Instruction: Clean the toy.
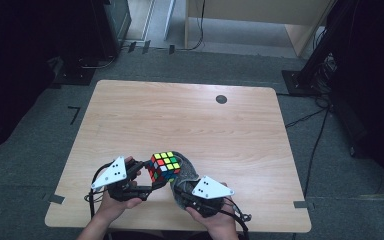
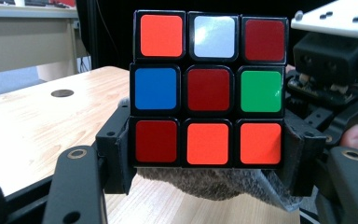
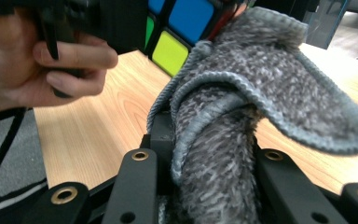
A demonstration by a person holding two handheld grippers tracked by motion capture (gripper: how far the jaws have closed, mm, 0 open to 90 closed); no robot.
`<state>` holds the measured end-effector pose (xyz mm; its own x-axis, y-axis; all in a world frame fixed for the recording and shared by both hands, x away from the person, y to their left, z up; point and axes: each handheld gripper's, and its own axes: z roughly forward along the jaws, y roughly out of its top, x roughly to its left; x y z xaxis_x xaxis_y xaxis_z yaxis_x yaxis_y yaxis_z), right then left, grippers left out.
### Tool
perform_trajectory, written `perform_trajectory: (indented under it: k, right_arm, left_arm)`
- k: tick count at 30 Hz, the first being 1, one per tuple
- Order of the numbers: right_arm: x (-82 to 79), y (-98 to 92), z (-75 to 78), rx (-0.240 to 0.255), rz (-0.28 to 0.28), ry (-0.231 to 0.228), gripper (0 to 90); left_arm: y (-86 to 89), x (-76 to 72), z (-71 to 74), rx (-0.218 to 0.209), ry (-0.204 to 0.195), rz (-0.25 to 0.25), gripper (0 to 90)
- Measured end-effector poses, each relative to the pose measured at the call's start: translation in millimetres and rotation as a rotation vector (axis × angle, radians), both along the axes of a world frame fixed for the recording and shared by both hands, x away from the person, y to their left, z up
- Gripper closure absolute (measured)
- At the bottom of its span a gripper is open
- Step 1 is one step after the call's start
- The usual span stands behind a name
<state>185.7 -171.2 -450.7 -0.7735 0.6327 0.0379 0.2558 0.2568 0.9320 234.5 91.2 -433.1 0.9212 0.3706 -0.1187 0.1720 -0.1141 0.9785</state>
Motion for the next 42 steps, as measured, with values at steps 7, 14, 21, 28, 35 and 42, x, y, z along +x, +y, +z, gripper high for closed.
perform_trajectory:
  k: [7,14,21,28,35,42]
  right_arm:
    - [-2.1,-17.3,16.3,0.07,-0.077,-0.103,70.1]
    - [-1.0,2.7,-3.0,-0.026,0.033,-0.06,69.3]
    - [-2.7,-11.1,11.2,0.069,-0.039,-0.128,68.3]
    - [-5.3,9.4,-4.9,-0.019,0.018,-0.079,68.0]
    - [-5.2,-8.2,11.5,0.02,-0.037,-0.174,67.9]
    - [-9.8,22.6,-10.8,-0.024,0.088,-0.03,69.2]
  left_arm:
    - [-0.1,1.2,-1.1,0.006,0.008,-0.004,34.4]
    - [1.3,-0.6,2.8,-0.005,0.001,-0.004,34.4]
    - [0.6,-1.9,1.5,0.004,-0.008,0.003,34.4]
    - [3.0,-2.0,4.0,-0.012,-0.007,0.015,34.4]
    - [3.6,-1.6,2.7,-0.014,-0.005,0.02,34.4]
    - [4.5,-2.9,5.9,-0.101,0.019,0.053,34.4]
